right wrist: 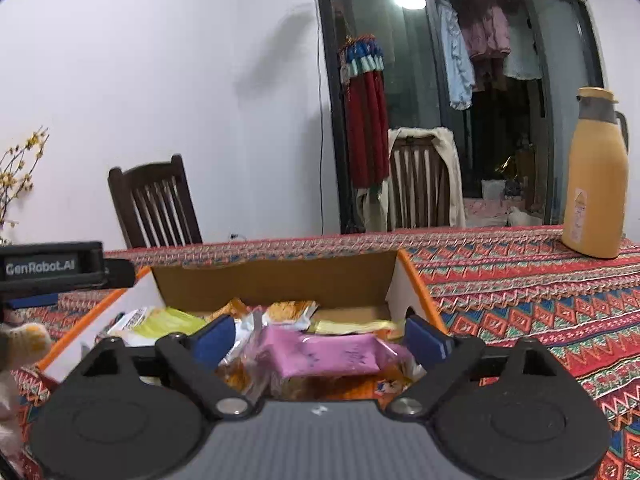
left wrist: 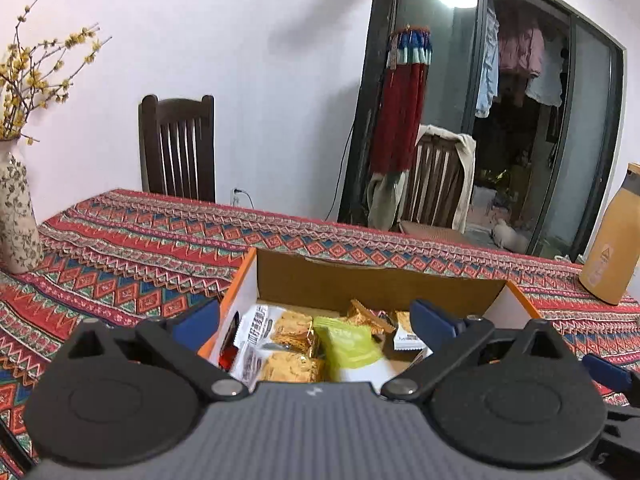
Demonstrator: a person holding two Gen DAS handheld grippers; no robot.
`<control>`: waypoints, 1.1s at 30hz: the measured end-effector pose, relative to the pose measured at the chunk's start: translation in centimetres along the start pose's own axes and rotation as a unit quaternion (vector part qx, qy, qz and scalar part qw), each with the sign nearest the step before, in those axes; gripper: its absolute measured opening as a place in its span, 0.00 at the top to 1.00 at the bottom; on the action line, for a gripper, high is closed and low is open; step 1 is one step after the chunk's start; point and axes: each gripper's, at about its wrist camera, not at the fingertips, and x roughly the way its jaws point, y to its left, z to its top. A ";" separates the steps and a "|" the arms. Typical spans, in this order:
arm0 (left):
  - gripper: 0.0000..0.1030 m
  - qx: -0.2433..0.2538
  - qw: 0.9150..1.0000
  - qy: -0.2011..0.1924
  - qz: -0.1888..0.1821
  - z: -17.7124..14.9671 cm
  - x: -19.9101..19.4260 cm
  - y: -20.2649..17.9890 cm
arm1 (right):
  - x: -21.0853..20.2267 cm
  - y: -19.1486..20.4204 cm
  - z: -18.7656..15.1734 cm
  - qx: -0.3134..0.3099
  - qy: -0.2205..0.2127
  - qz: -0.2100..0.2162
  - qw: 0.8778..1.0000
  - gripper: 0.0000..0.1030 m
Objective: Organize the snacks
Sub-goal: 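Open both tools to drop the packets into the box, then move both open tools back over the remaining packets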
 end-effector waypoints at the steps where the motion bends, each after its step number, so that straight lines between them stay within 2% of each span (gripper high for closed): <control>1: 0.00 -0.003 1.000 -0.001 -0.002 0.0 -0.1 0.1 | -0.2 -0.1 0.0 0.004 -0.003 0.001 1.000 0.00; 8: 0.00 -0.020 1.000 -0.004 0.009 0.2 -0.3 0.6 | -0.5 -0.3 0.2 0.011 -0.008 0.002 1.000 0.00; 19: 0.00 -0.016 0.999 -0.020 0.023 1.4 -3.8 0.5 | -3.7 0.5 0.6 0.006 -0.042 0.023 0.999 0.00; 24: 0.00 -0.014 0.999 -0.005 0.030 0.7 -5.1 1.4 | -4.1 0.8 0.7 -0.004 -0.045 0.028 0.999 0.00; 33: 0.00 -0.001 0.999 0.019 0.027 -1.5 -6.7 3.6 | -6.8 1.5 1.1 -0.029 -0.039 0.003 0.999 0.00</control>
